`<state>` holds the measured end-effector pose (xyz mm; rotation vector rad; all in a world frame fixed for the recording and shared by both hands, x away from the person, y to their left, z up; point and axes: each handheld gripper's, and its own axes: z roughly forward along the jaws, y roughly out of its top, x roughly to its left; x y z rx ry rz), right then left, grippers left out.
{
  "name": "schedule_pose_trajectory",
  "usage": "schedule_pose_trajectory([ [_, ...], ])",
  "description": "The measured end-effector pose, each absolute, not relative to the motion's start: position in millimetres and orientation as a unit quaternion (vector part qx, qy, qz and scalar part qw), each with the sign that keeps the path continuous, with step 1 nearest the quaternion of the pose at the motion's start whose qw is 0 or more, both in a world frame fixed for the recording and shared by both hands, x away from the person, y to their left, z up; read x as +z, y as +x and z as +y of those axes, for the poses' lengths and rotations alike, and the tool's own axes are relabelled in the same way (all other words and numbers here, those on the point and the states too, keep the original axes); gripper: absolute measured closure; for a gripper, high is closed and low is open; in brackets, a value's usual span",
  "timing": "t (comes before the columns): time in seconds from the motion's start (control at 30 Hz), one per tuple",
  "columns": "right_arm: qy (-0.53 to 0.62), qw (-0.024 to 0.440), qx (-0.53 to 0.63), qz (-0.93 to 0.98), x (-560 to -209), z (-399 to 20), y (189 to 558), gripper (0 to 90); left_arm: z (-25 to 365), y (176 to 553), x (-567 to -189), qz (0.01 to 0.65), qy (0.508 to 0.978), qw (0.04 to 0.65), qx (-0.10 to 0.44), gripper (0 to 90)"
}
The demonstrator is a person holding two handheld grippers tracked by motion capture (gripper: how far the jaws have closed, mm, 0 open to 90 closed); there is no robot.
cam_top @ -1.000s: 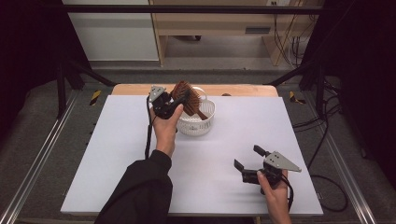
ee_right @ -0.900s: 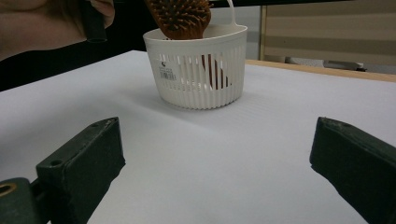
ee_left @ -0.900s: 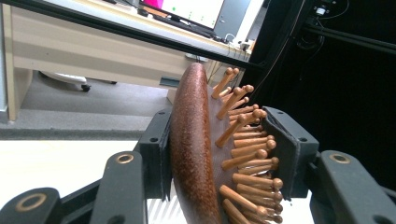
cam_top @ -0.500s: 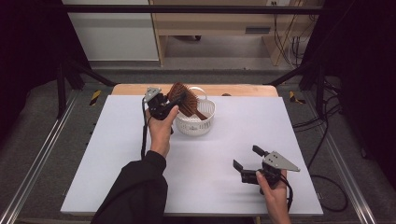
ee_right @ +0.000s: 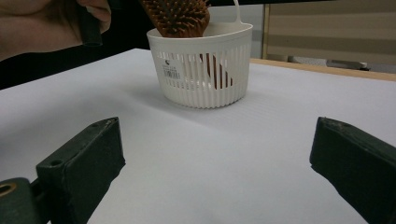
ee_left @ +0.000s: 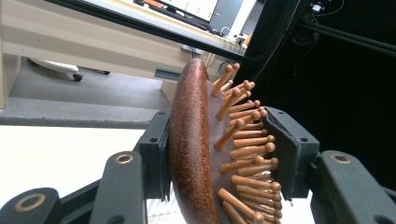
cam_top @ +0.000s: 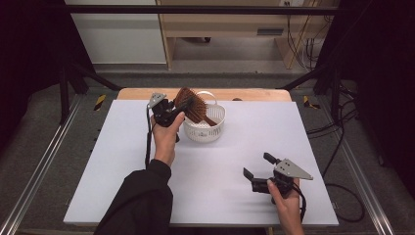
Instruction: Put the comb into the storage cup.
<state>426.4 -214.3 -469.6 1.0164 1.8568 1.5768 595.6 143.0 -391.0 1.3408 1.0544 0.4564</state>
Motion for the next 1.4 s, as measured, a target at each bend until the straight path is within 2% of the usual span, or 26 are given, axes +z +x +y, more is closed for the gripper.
schedule_pose_trajectory([
  [1.4,0.371,0.245,0.579,0.683,-469.7,-213.0,426.5,3.3,159.6,600.1,-401.2,0.482,0.582,0.63,0.179,45.5],
])
